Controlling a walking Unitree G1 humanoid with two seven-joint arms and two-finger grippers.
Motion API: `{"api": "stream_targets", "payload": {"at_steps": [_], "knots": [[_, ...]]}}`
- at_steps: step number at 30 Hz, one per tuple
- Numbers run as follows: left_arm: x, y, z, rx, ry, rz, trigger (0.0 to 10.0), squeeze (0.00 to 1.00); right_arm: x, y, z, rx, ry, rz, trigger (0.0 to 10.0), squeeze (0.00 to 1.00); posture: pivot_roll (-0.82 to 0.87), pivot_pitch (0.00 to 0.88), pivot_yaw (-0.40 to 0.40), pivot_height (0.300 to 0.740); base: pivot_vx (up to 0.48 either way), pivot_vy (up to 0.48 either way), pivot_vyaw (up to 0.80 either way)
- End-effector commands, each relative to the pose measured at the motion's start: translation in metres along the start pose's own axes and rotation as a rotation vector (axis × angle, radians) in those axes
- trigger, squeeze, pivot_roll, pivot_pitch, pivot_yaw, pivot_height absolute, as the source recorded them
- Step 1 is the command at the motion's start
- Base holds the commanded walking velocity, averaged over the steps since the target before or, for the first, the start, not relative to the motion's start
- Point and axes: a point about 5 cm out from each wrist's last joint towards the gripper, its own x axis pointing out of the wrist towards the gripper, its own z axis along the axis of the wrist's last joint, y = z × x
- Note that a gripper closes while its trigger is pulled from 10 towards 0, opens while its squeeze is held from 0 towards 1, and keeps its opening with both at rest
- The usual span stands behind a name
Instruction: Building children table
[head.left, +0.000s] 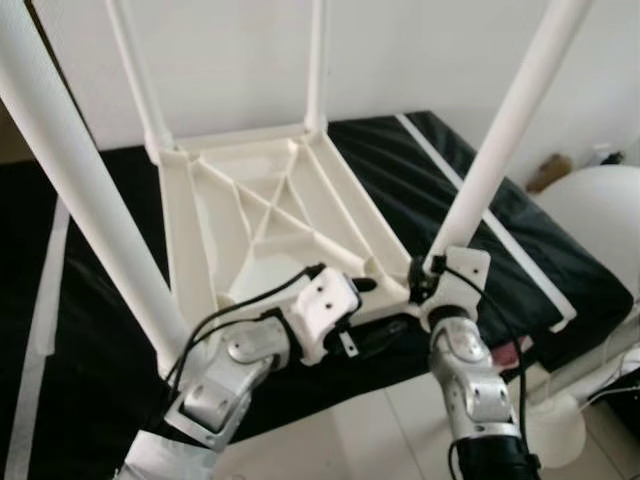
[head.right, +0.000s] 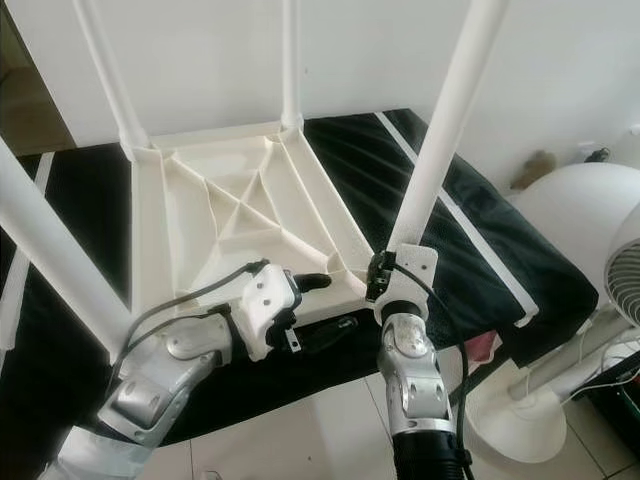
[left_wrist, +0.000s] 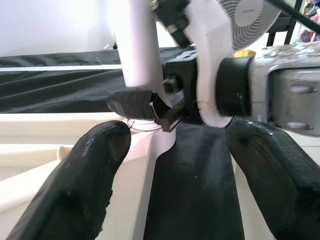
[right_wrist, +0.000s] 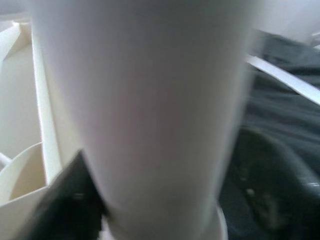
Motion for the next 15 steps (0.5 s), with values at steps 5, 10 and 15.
{"api": "stream_targets", "payload": {"at_steps": [5, 10, 15], "knots": [[-0.003, 0.0, -0.001, -0.003, 0.012, -0.047, 10.0, 0.0, -0.007, -0.003, 0.001, 0.02, -0.025, 0.033, 10.0, 0.0, -0.06, 0.038, -0.012, 0.74, 0.0, 0.0, 0.0], [-0.014, 0.0, 0.007, -0.099, -0.044, -0.054, 10.0, 0.0, -0.017, 0.003, -0.003, -0.017, -0.073, 0.144, 10.0, 0.0, -0.04, 0.046, -0.01, 0.74, 0.0, 0.0, 0.0], [-0.021, -0.008, 0.007, -0.174, -0.059, -0.08, 10.0, 0.0, -0.025, 0.016, -0.006, 0.012, -0.106, 0.22, 10.0, 0.0, -0.03, 0.057, -0.006, 0.74, 0.0, 0.0, 0.0]]}}
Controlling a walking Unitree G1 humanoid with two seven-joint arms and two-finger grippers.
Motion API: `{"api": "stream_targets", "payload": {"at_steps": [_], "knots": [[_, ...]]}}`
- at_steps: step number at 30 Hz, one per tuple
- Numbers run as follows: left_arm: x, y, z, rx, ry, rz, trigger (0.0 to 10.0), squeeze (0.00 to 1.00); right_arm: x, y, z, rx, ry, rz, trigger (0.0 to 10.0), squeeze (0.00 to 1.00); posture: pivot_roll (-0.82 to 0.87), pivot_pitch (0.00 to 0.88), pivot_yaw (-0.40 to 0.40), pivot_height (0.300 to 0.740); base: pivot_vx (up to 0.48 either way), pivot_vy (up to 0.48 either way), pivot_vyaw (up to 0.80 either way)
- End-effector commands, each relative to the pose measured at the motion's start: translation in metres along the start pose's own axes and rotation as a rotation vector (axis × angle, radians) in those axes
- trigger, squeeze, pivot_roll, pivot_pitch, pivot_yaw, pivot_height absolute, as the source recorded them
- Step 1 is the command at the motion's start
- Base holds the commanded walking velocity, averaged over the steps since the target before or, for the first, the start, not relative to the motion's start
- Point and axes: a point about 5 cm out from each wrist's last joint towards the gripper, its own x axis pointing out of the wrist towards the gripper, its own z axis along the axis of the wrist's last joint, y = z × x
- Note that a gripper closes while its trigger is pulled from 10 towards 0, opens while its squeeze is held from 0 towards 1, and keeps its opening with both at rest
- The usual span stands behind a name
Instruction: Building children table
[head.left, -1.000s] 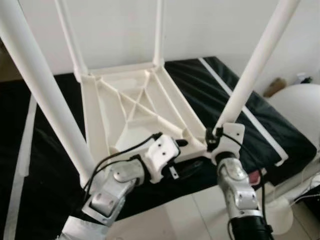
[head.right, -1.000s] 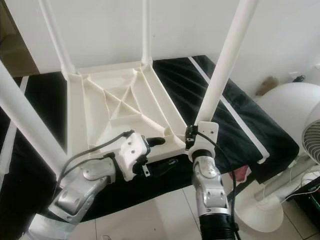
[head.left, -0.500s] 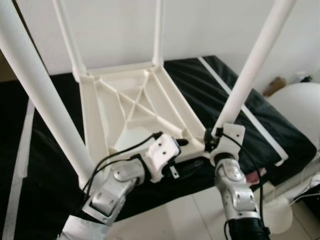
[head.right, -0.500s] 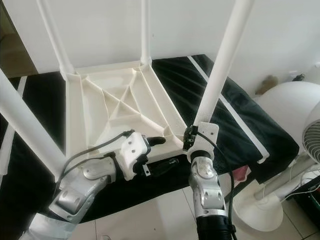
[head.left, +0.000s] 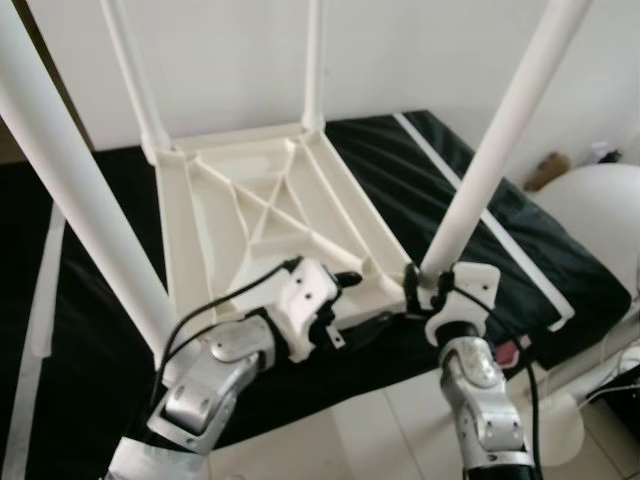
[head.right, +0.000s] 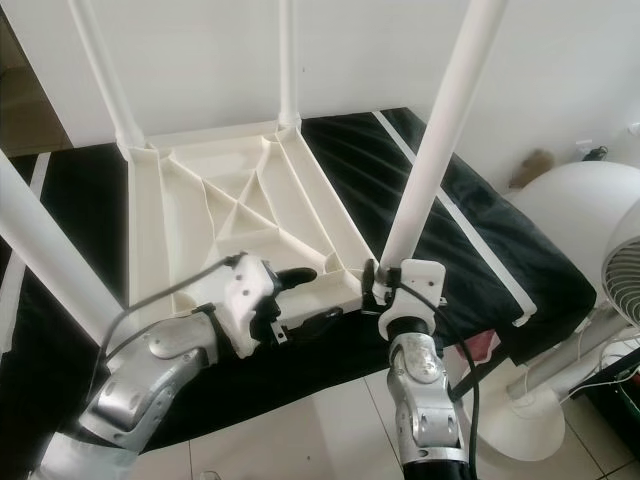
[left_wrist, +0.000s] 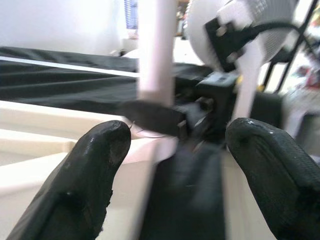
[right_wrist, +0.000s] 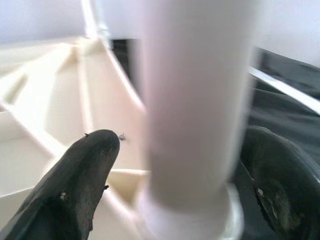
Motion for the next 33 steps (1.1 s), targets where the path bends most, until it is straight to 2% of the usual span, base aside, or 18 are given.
{"api": "stream_targets", "payload": {"at_steps": [1, 7, 11, 13, 15, 20, 24, 26, 27, 29, 31, 33], "knots": [[-0.003, -0.007, -0.002, -0.031, 0.01, -0.101, 10.0, 0.0, -0.002, 0.005, -0.001, 0.015, -0.007, 0.028, 10.0, 0.0, -0.03, 0.057, -0.006, 0.74, 0.0, 0.0, 0.0], [-0.01, -0.005, -0.005, -0.026, 0.036, -0.088, 10.0, 0.0, -0.006, 0.01, 0.0, 0.025, -0.02, 0.058, 10.0, 0.0, -0.03, 0.064, -0.009, 0.74, 0.0, 0.0, 0.0], [-0.021, -0.005, -0.008, -0.064, 0.077, -0.101, 10.0, 0.0, -0.012, 0.012, -0.002, 0.024, -0.02, 0.084, 10.0, 0.0, -0.02, 0.07, -0.014, 0.74, 0.0, 0.0, 0.0], [-0.031, -0.004, -0.009, -0.086, 0.093, -0.103, 10.0, 0.0, -0.014, 0.01, -0.004, 0.016, -0.024, 0.089, 10.0, 0.0, -0.02, 0.072, -0.017, 0.74, 0.0, 0.0, 0.0], [-0.043, -0.004, -0.009, -0.134, 0.107, -0.108, 10.0, 0.0, -0.019, 0.006, -0.004, 0.013, -0.041, 0.069, 10.0, 0.0, -0.01, 0.076, -0.024, 0.74, 0.0, 0.0, 0.0], [-0.056, -0.007, -0.008, -0.152, 0.134, -0.134, 10.0, 0.0, -0.024, -0.002, -0.005, 0.017, -0.055, -0.015, 10.0, 0.0, 0.0, 0.079, -0.027, 0.74, 0.0, 0.0, 0.0], [-0.067, -0.005, -0.007, -0.173, 0.141, -0.111, 10.0, 0.0, -0.03, -0.008, -0.005, 0.014, -0.067, -0.078, 10.0, 0.0, 0.01, 0.085, -0.029, 0.74, 0.0, 0.0, 0.0], [-0.071, -0.006, -0.007, -0.162, 0.149, -0.113, 10.0, 0.0, -0.032, -0.008, -0.006, 0.011, -0.066, -0.071, 10.0, 0.0, 0.01, 0.089, -0.027, 0.74, 0.0, 0.0, 0.0], [-0.078, -0.009, -0.007, -0.131, 0.161, -0.12, 10.0, 0.0, -0.034, -0.006, -0.006, 0.007, -0.064, -0.053, 10.0, 0.0, 0.01, 0.092, -0.027, 0.74, 0.0, 0.0, 0.0], [-0.08, -0.01, -0.007, -0.116, 0.165, -0.123, 10.0, 0.0, -0.035, -0.006, -0.007, 0.006, -0.065, -0.046, 10.0, 0.0, 0.01, 0.092, -0.027, 0.74, 0.0, 0.0, 0.0], [-0.088, -0.013, -0.011, -0.109, 0.214, -0.134, 10.0, 0.0, -0.037, -0.003, -0.008, -0.004, -0.061, -0.011, 10.0, 0.0, 0.01, 0.099, -0.026, 0.74, 0.0, 0.0, 0.0], [-0.088, -0.013, -0.011, -0.109, 0.214, -0.134, 10.0, 0.0, -0.037, -0.003, -0.008, -0.004, -0.061, -0.011, 10.0, 0.0, 0.01, 0.099, -0.026, 0.74, 0.0, 0.0, 0.0]]}}
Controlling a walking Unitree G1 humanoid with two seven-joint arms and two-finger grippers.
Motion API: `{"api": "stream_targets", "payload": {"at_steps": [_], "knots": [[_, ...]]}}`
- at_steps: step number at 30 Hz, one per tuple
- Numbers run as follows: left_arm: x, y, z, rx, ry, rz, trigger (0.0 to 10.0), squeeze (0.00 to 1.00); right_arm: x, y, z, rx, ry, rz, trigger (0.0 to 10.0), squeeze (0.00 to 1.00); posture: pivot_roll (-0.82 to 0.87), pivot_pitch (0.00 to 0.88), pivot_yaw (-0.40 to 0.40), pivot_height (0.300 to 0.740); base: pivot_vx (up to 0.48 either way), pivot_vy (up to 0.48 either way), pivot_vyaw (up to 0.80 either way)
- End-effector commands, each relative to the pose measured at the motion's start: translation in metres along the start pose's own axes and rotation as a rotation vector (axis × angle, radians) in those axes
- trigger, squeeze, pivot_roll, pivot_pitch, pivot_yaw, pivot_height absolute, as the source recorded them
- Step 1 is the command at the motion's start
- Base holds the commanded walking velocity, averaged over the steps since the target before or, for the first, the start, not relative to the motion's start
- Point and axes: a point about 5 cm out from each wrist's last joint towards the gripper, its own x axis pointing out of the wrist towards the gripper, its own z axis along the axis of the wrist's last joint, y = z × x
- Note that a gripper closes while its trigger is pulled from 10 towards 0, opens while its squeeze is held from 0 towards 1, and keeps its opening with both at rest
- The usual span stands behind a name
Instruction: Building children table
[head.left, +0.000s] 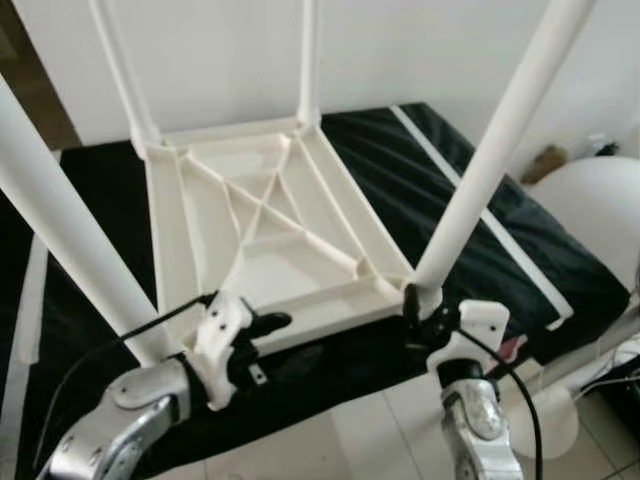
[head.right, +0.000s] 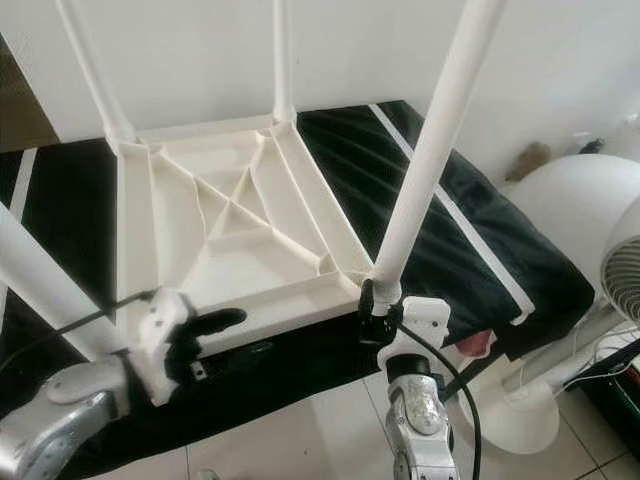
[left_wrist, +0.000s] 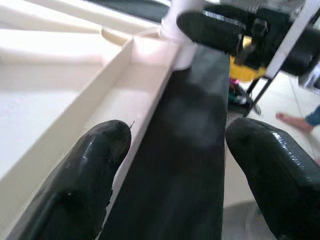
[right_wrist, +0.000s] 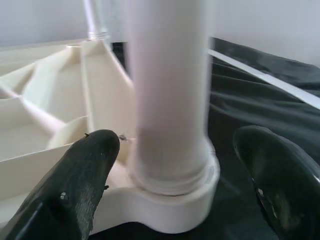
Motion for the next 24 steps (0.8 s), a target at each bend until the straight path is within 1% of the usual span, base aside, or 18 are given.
{"api": "stream_targets", "payload": {"at_steps": [1, 5, 6, 8, 11, 14, 17, 19, 21, 22, 23, 24], "knots": [[-0.005, -0.011, -0.002, 0.047, 0.04, -0.19, 10.0, 0.0, -0.004, 0.003, -0.001, -0.014, -0.001, 0.04, 10.0, 0.0, 0.01, 0.105, -0.027, 0.74, 0.0, 0.0, 0.0], [-0.006, -0.01, -0.002, 0.074, 0.059, -0.168, 10.0, 0.0, -0.005, 0.005, -0.002, -0.014, 0.001, 0.062, 10.0, 0.0, 0.01, 0.105, -0.031, 0.74, 0.0, 0.0, 0.0], [-0.004, -0.011, -0.007, 0.133, 0.114, -0.161, 10.0, 0.0, -0.004, 0.01, -0.005, 0.001, 0.014, 0.112, 10.0, 0.0, 0.02, 0.105, -0.037, 0.74, 0.0, 0.0, 0.0], [-0.004, -0.012, -0.012, 0.169, 0.158, -0.17, 10.0, 0.0, -0.002, 0.012, -0.007, 0.01, 0.025, 0.137, 10.0, 0.0, 0.02, 0.105, -0.037, 0.74, 0.0, 0.0, 0.0], [-0.007, -0.014, -0.013, 0.161, 0.173, -0.183, 10.0, 0.0, 0.001, 0.012, -0.007, 0.005, 0.025, 0.144, 10.0, 0.0, 0.02, 0.102, -0.043, 0.74, 0.0, 0.0, 0.0], [-0.01, -0.016, -0.014, 0.15, 0.191, -0.195, 10.0, 0.0, 0.005, 0.009, -0.006, -0.001, 0.022, 0.136, 10.0, 0.0, 0.03, 0.099, -0.046, 0.74, 0.0, 0.0, 0.0], [-0.02, -0.02, -0.018, 0.161, 0.252, -0.213, 10.0, 0.0, 0.011, 0.001, -0.005, -0.011, 0.013, 0.12, 10.0, 0.0, 0.04, 0.094, -0.053, 0.74, 0.0, 0.0, 0.0], [-0.021, -0.02, -0.019, 0.165, 0.262, -0.212, 10.0, 0.0, 0.011, 0.0, -0.004, -0.012, 0.011, 0.118, 10.0, 0.0, 0.04, 0.095, -0.053, 0.74, 0.0, 0.0, 0.0], [-0.028, -0.02, -0.02, 0.181, 0.294, -0.187, 10.0, 0.0, 0.013, -0.004, -0.004, -0.018, 0.009, 0.107, 10.0, 0.0, 0.05, 0.092, -0.056, 0.74, 0.0, 0.0, 0.0], [-0.033, -0.017, -0.021, 0.201, 0.315, -0.156, 10.0, 0.0, 0.014, -0.005, -0.005, -0.02, 0.01, 0.101, 10.0, 0.0, 0.05, 0.091, -0.057, 0.74, 0.0, 0.0, 0.0], [-0.033, -0.017, -0.021, 0.201, 0.315, -0.156, 10.0, 0.0, 0.014, -0.005, -0.005, -0.02, 0.01, 0.101, 10.0, 0.0, 0.05, 0.091, -0.057, 0.74, 0.0, 0.0, 0.0], [-0.037, -0.012, -0.02, 0.219, 0.332, -0.116, 10.0, 0.0, 0.015, -0.007, -0.005, -0.021, 0.011, 0.097, 10.0, 0.0, 0.05, 0.09, -0.059, 0.74, 0.0, 0.0, 0.0]]}}
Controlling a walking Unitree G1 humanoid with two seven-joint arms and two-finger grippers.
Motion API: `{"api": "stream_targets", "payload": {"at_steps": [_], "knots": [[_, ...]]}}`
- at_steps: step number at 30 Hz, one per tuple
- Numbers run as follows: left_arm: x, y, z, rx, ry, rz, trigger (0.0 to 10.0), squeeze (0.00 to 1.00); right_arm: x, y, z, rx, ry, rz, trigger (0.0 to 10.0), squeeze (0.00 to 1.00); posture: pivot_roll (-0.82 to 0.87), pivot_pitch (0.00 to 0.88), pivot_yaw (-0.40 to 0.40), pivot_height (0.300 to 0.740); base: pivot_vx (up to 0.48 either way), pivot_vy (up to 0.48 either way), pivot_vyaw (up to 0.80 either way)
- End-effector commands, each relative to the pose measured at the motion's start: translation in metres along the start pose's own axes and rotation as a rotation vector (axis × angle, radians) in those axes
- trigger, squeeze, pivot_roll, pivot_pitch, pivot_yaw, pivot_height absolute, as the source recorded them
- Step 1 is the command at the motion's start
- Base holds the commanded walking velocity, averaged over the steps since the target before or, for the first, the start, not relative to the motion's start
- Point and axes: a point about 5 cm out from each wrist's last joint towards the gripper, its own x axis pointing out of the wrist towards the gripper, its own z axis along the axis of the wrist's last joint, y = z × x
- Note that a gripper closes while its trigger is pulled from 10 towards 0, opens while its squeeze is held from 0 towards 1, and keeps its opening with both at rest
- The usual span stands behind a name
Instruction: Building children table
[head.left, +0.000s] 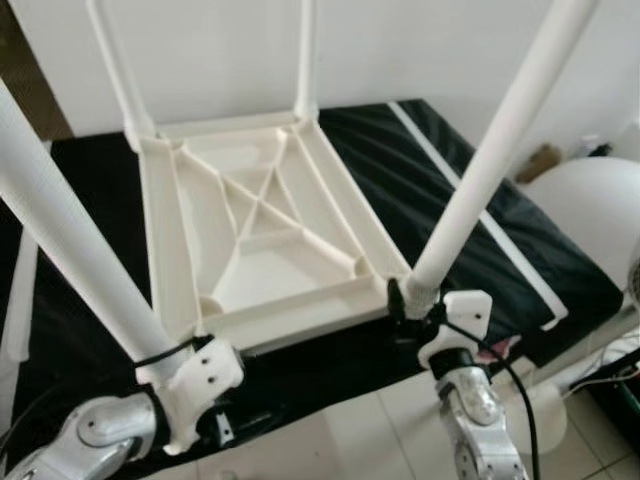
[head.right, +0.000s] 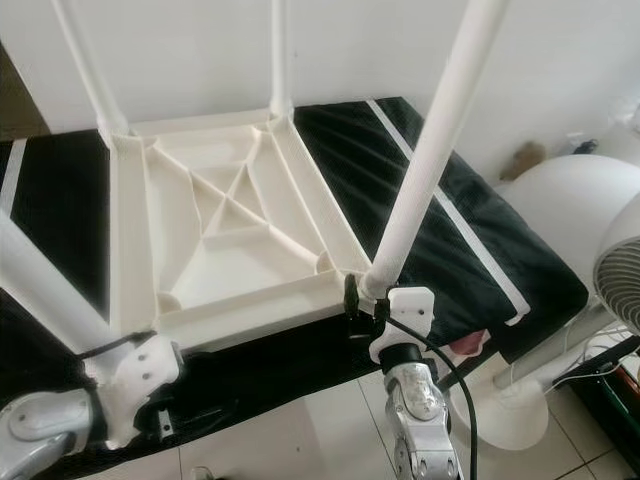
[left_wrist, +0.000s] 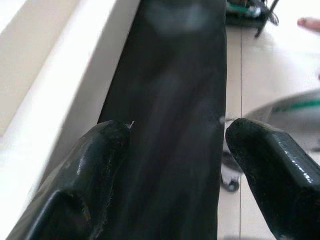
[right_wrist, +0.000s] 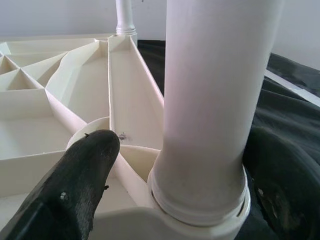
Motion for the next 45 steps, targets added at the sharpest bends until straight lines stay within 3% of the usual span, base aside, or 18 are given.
{"api": "stream_targets", "payload": {"at_steps": [1, 3, 5, 8, 12, 14, 17, 19, 26, 30, 35, 39, 42, 45], "knots": [[-0.007, -0.001, 0.001, 0.035, 0.026, -0.063, 10.0, 0.0, 0.001, -0.006, -0.005, 0.009, 0.017, -0.015, 10.0, 0.0, 0.06, 0.091, -0.065, 0.74, 0.0, 0.0, 0.0], [-0.009, 0.0, 0.001, 0.041, 0.028, -0.04, 10.0, 0.0, 0.002, -0.007, -0.005, 0.009, 0.017, -0.017, 10.0, 0.0, 0.06, 0.091, -0.065, 0.74, 0.0, 0.0, 0.0], [-0.019, 0.001, 0.005, 0.05, -0.057, 0.068, 10.0, 0.0, 0.008, -0.011, -0.005, 0.009, 0.019, -0.019, 10.0, 0.0, 0.08, 0.089, -0.073, 0.74, 0.0, 0.0, 0.0], [-0.02, 0.001, 0.006, 0.05, -0.071, 0.085, 10.0, 0.0, 0.008, -0.012, -0.005, 0.01, 0.02, -0.019, 10.0, 0.0, 0.08, 0.089, -0.073, 0.74, 0.0, 0.0, 0.0], [-0.05, 0.005, -0.001, -0.092, -0.176, 0.186, 10.0, 0.0, 0.016, -0.023, -0.005, 0.006, 0.023, -0.022, 10.0, 0.0, 0.12, 0.08, -0.088, 0.74, 0.0, 0.0, 0.0], [-0.06, 0.005, -0.005, -0.12, -0.191, 0.231, 10.0, 0.0, 0.019, -0.027, -0.004, 0.004, 0.022, -0.026, 10.0, 0.0, 0.13, 0.075, -0.099, 0.74, 0.0, 0.0, 0.0], [-0.067, 0.006, -0.009, -0.147, -0.197, 0.255, 10.0, 0.0, 0.02, -0.028, -0.004, 0.005, 0.02, -0.027, 10.0, 0.0, 0.13, 0.074, -0.099, 0.74, 0.0, 0.0, 0.0], [-0.081, 0.007, -0.017, -0.166, -0.202, 0.307, 10.0, 0.0, 0.022, -0.028, -0.004, 0.008, 0.019, -0.02, 10.0, 0.0, 0.13, 0.072, -0.099, 0.74, 0.0, 0.0, 0.0], [-0.093, 0.008, -0.023, -0.163, -0.196, 0.357, 10.0, 0.0, 0.023, -0.027, -0.004, 0.006, 0.021, -0.009, 10.0, 0.0, 0.14, 0.069, -0.101, 0.74, 0.0, 0.0, 0.0], [-0.119, 0.012, -0.038, -0.215, -0.178, 0.438, 10.0, 0.0, 0.025, -0.029, -0.004, 0.011, 0.019, -0.012, 10.0, 0.0, 0.13, 0.068, -0.094, 0.74, 0.0, 0.0, 0.0], [-0.169, 0.03, -0.069, -0.267, -0.064, 0.638, 10.0, 0.0, 0.025, -0.027, -0.004, 0.024, 0.021, -0.003, 10.0, 0.0, 0.13, 0.075, -0.09, 0.74, 0.0, 0.0, 0.0], [-0.179, 0.036, -0.074, -0.271, -0.051, 0.683, 10.0, 0.0, 0.025, -0.026, -0.005, 0.026, 0.023, 0.003, 10.0, 0.0, 0.13, 0.075, -0.088, 0.74, 0.0, 0.0, 0.0], [-0.199, 0.07, -0.077, -0.241, -0.053, 0.868, 10.0, 0.0, 0.025, -0.023, -0.007, 0.031, 0.031, 0.019, 10.0, 0.0, 0.13, 0.076, -0.087, 0.74, 0.0, 0.0, 0.0], [-0.199, 0.083, -0.073, -0.21, -0.066, 0.917, 10.0, 0.0, 0.024, -0.021, -0.008, 0.033, 0.034, 0.029, 10.0, 0.0, 0.13, 0.075, -0.083, 0.74, 0.0, 0.0, 0.0]]}}
